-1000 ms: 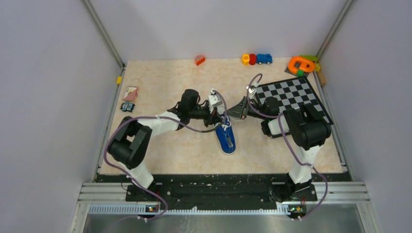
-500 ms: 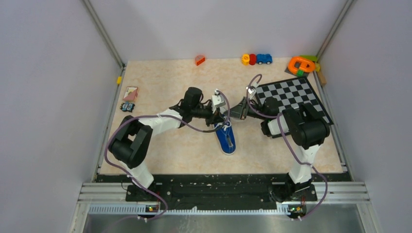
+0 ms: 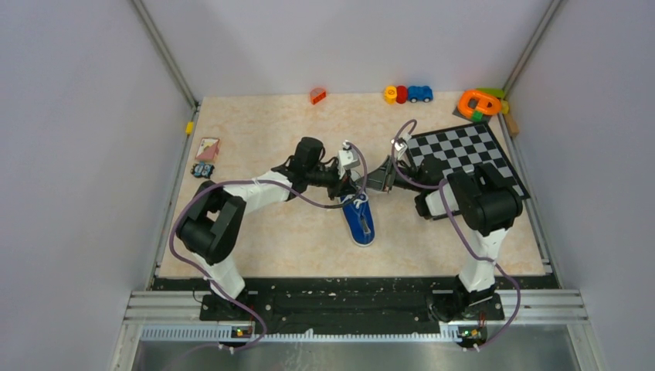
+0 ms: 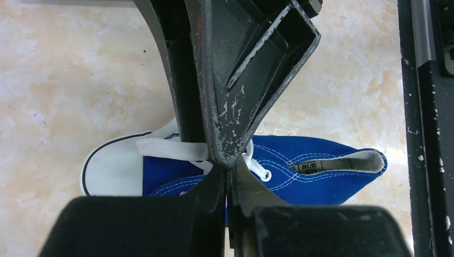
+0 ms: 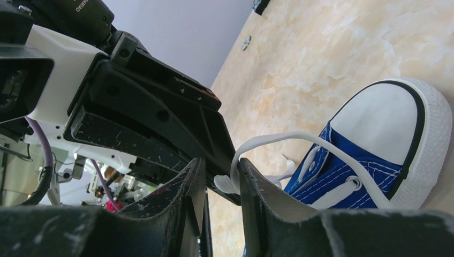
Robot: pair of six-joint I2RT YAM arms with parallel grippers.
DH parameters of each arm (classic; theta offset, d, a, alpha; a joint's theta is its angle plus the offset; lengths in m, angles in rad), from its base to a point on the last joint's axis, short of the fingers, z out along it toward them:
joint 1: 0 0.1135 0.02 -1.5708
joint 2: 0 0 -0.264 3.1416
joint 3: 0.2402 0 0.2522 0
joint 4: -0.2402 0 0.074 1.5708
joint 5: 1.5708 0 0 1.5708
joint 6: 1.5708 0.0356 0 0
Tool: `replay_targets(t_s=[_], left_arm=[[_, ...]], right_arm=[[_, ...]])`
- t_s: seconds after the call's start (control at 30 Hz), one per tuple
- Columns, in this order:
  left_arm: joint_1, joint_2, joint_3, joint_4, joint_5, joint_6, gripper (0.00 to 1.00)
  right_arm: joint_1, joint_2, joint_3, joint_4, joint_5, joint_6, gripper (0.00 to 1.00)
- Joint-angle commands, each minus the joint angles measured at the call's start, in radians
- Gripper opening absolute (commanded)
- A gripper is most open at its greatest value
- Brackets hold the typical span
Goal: Tie the shoes
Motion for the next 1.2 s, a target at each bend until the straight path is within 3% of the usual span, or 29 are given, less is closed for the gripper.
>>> replay_targets(t_s=[0.0, 0.33, 0.5, 0.97, 1.17], left_arm=[[-0.002, 0.004, 0.041, 0.007, 0.005, 0.013, 0.00], [-0.001, 0.002, 0.044, 0.032, -0.003, -0.012, 0.00], [0.005, 0.001, 0.047, 0.050, 0.002, -0.032, 0.00], [0.030, 0.015, 0.059, 0.063, 0.042, -0.079, 0.00], [0.030, 0.019, 0.065, 0.065, 0.056, -0.087, 0.00]], right_arm=[[-0.011, 0.007, -0.015, 0.089, -0.021, -0.006, 0.33], [-0.010, 0.015, -0.017, 0.082, -0.022, -0.016, 0.29], [-0.010, 0.016, -0.020, 0.088, -0.025, -0.019, 0.33], [-0.010, 0.028, -0.022, 0.130, -0.036, -0.004, 0.36], [-0.007, 0.034, -0.015, 0.125, -0.038, -0.005, 0.26]])
